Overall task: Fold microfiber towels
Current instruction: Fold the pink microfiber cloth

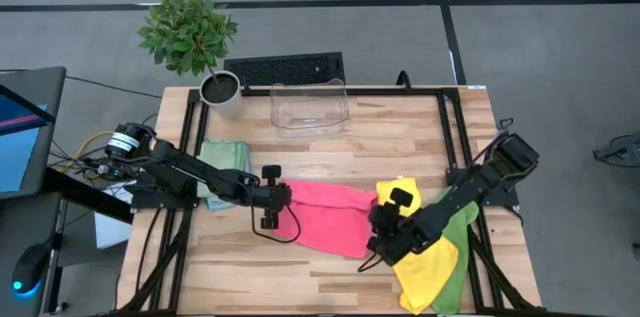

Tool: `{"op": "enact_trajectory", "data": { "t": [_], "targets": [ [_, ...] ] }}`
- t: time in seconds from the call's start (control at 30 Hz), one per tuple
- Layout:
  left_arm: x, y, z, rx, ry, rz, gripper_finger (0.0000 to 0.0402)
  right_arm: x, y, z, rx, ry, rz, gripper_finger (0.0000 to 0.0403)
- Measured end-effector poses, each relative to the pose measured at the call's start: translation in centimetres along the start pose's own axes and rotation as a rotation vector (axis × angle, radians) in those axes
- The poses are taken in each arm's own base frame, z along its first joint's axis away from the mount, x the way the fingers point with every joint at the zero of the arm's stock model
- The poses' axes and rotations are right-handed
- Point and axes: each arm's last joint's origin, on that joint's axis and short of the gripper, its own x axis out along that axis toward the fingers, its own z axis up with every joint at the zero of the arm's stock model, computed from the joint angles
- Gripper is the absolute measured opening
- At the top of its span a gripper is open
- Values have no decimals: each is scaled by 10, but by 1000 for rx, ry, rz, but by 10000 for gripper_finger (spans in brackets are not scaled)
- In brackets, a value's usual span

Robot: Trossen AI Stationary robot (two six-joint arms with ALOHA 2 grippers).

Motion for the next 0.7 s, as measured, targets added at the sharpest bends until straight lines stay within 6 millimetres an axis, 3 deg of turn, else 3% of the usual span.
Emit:
{"op": "enact_trajectory", "data": {
  "t": [0.33,0.47,0.7],
  "targets": [
    [0,0,0,-8,4,-1,0,35,5,-8,-38,40,-77,170],
    [0,0,0,-6,4,-1,0,35,4,-6,-49,39,-79,171],
    [0,0,0,-2,4,-1,0,20,3,-1,-67,29,-25,173]
  ]
}}
